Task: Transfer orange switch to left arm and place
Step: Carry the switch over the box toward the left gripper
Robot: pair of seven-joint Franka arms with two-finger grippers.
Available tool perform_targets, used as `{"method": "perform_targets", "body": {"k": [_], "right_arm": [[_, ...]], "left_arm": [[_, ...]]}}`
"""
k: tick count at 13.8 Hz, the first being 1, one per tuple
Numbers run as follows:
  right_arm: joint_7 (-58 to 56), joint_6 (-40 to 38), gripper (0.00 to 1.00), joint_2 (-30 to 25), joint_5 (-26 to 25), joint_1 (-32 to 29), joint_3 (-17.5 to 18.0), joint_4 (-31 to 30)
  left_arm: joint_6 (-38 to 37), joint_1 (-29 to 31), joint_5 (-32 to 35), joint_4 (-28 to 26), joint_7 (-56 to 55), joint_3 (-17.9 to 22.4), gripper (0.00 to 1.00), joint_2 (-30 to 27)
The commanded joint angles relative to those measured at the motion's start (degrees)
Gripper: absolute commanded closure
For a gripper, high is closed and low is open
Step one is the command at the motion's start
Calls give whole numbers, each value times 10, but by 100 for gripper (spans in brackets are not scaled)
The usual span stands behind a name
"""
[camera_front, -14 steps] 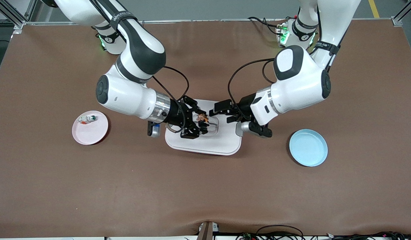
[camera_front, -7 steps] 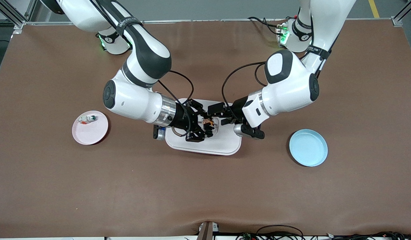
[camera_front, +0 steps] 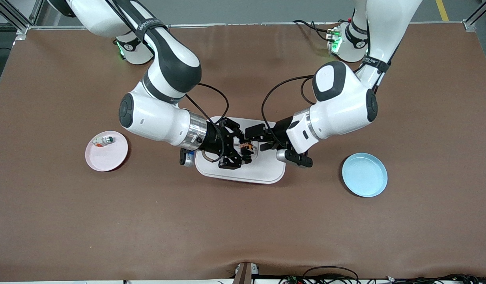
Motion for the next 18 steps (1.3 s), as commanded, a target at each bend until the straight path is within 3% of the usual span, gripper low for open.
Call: {"method": "perform_targets", "body": {"k": [1, 5, 6, 7, 8, 10, 12, 18], "right_arm": [[11, -7, 100, 11, 6, -1, 2, 23], [11, -7, 100, 11, 6, -1, 2, 23], [11, -6, 100, 11, 6, -1, 2, 26], [12, -5, 100, 11, 6, 0, 2, 26], [12, -3, 100, 11, 6, 2, 2, 26], [13, -1, 100, 12, 6, 3, 2, 29], [28, -1, 100, 19, 6, 4, 1, 40], [33, -5, 100, 30, 5, 5, 1, 57]], "left_arm": [[5, -2, -7, 28, 15, 4, 0, 17], [5, -2, -6, 29, 16, 4, 0, 19], [5, -2, -6, 31, 16, 4, 32, 19], [5, -3, -6, 31, 16, 4, 54, 19], [5, -6, -5, 32, 16, 4, 67, 19], [9, -10, -5, 32, 16, 5, 76, 19], [11, -10, -3, 32, 16, 5, 100, 19], [11, -7, -1, 32, 16, 4, 100, 18]]}}
